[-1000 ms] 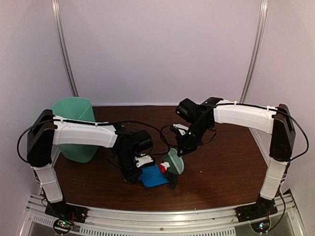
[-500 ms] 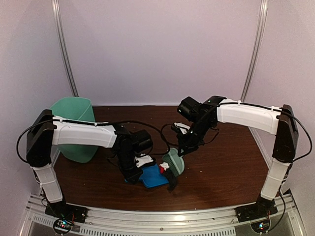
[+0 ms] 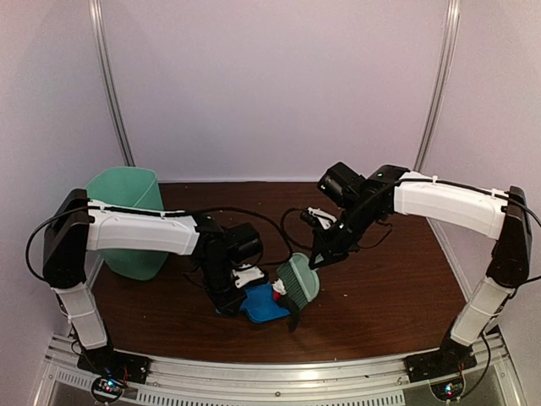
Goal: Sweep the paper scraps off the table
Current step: Sweep the paper scraps into the dustpan.
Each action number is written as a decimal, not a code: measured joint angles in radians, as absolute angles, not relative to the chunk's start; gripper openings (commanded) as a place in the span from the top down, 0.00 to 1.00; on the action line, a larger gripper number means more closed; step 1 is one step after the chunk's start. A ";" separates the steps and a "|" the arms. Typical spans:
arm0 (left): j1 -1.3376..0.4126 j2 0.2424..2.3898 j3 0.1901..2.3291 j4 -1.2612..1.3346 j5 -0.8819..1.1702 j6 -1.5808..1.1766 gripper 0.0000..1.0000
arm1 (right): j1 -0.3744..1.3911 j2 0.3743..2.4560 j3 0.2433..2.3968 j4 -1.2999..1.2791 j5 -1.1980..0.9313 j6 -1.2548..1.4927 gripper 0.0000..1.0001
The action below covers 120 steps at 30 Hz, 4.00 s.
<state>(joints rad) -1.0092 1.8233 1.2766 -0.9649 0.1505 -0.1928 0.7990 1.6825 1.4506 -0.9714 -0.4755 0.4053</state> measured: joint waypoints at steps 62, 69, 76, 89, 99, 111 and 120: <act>-1.156 1.722 1.135 -0.986 0.259 -0.327 1.00 | 0.892 1.594 1.252 -0.778 -0.638 0.746 1.00; -1.156 1.719 1.124 -0.944 0.254 -0.345 1.00 | 0.891 1.551 1.220 -0.760 -0.672 0.757 1.00; -1.148 1.669 1.045 -0.926 0.245 -0.376 1.00 | 0.834 1.493 1.230 -0.868 -0.608 0.696 1.00; -1.120 1.643 1.030 -0.926 0.224 -0.391 1.00 | 0.712 1.617 1.456 -1.064 -0.303 0.521 1.00; -1.097 1.688 1.078 -0.934 0.213 -0.357 1.00 | 0.725 1.841 1.605 -1.110 -0.277 0.428 1.00; -1.079 1.721 1.111 -0.930 0.207 -0.320 1.00 | 0.832 1.891 1.618 -1.086 -0.496 0.346 1.00; -1.079 1.723 1.129 -0.912 0.183 -0.297 1.00 | 0.841 1.836 1.522 -1.011 -0.665 0.340 1.00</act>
<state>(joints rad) -1.0786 1.7226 1.1286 -0.9123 0.1825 -0.2974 0.8410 1.8362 1.5219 -1.0107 -0.6655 0.3397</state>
